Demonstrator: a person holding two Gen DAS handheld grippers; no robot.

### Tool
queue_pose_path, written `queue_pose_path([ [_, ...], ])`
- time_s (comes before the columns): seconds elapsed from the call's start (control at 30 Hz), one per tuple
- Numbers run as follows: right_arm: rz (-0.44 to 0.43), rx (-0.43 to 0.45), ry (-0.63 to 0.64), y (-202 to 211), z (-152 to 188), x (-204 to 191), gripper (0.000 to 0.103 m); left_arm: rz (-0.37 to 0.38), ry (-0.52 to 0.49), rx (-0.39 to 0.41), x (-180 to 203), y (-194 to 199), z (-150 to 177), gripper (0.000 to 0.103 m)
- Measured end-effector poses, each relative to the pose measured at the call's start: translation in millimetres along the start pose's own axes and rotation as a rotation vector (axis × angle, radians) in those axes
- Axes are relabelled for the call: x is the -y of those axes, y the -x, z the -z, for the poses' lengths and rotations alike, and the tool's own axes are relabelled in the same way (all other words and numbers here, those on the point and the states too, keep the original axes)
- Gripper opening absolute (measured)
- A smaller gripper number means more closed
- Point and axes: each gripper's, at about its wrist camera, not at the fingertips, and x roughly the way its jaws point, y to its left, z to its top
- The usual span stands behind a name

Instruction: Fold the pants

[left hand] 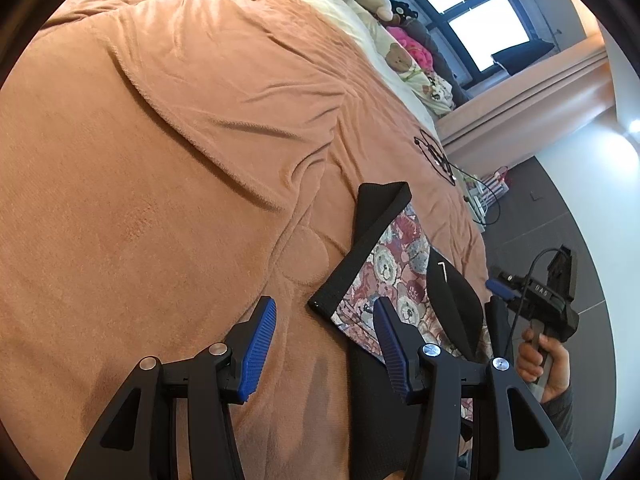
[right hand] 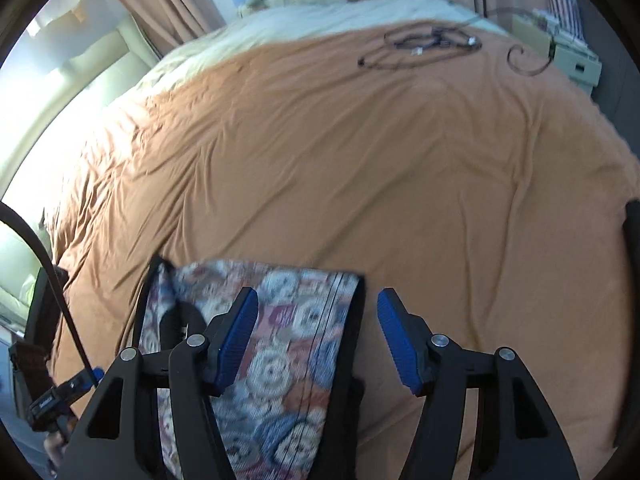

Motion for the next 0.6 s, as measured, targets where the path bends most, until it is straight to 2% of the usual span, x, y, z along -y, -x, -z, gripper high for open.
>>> queue_pose_path([
  [0.03, -0.014, -0.021, -0.002, -2.4, 1.7, -0.4, 0.046, 0.001, 0.001, 0.000, -0.2, 0.1, 0.2, 0.053],
  [0.07, -0.024, -0.040, -0.004, -6.3, -0.5, 1.3, 0.041, 0.001, 0.001, 0.000, 0.0, 0.1, 0.2, 0.053],
  [0.33, 0.030, -0.130, 0.017, -30.4, -12.5, 8.2, 0.041, 0.000, -0.001, -0.004, 0.1, 0.8, 0.7, 0.053],
  [0.37, 0.025, -0.134, 0.018, -32.0, -13.9, 8.6, 0.037, -0.001, -0.002, -0.005, -0.2, 0.5, 0.8, 0.053],
  [0.43, 0.035, -0.136, 0.034, -34.2, -14.3, 8.0, 0.021, -0.002, 0.001, -0.006, -0.6, 0.4, 0.7, 0.053],
  [0.5, 0.057, -0.127, 0.058, -33.1, -15.2, 6.2, 0.015, -0.004, 0.001, -0.009, -0.5, -0.1, 0.7, 0.053],
  [0.6, 0.083, -0.107, 0.101, -29.9, -18.2, -0.9, 0.001, -0.004, -0.003, -0.015, 1.4, -1.8, 1.0, 0.053],
])
